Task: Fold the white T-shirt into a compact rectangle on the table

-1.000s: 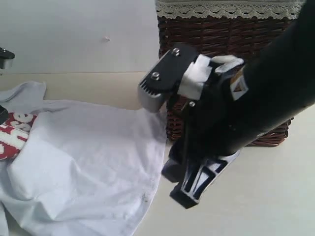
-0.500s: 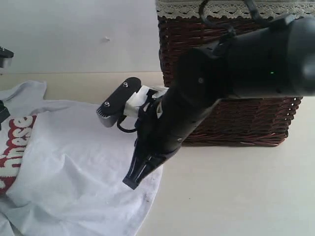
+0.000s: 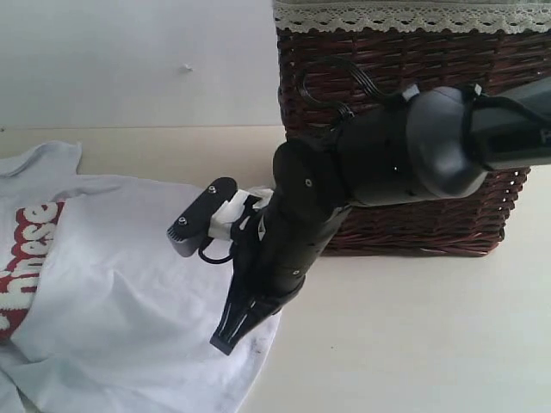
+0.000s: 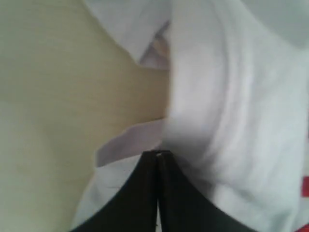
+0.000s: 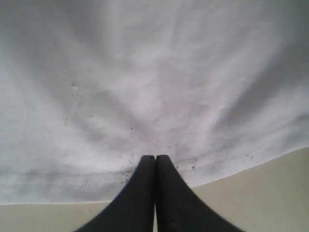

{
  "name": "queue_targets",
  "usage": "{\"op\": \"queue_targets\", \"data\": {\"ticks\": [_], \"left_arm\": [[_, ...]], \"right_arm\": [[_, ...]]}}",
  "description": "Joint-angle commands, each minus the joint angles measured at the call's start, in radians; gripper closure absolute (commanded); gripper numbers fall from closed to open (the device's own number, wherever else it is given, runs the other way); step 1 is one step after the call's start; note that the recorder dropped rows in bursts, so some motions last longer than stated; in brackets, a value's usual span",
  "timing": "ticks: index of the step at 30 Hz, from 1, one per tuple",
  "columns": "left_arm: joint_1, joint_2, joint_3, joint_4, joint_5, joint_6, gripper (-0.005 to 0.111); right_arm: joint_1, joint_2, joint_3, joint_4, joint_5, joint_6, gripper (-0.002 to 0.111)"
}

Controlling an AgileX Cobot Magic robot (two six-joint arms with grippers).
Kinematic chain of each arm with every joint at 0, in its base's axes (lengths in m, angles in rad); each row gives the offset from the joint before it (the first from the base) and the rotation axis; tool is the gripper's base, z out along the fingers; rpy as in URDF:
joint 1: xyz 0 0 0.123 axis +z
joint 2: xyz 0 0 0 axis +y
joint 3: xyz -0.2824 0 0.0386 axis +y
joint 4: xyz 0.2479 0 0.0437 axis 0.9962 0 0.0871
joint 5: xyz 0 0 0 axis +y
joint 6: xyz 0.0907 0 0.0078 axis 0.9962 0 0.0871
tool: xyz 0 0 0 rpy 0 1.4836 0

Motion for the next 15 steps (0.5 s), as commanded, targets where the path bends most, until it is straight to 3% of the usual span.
{"op": "queue_targets", "data": {"ticks": [1,6,15], "left_arm": [[0.011,0.050,0.017,-0.341,-0.121,0.302,0.106],[0.011,0.134,0.013,-0.364,-0.176,0.299,0.106],[0.013,0.301,0.010,-0.058,-0.188,-0.006,0.107]], "right_arm": [[-0.003,0.003,-0.010,0.012,-0.072,0.002,0.108],[-0.003,0.035,-0.010,0.034,-0.095,0.002,0.108],[-0.003,0.114,-0.010,0.022,-0.078,0.002,0.108]]}}
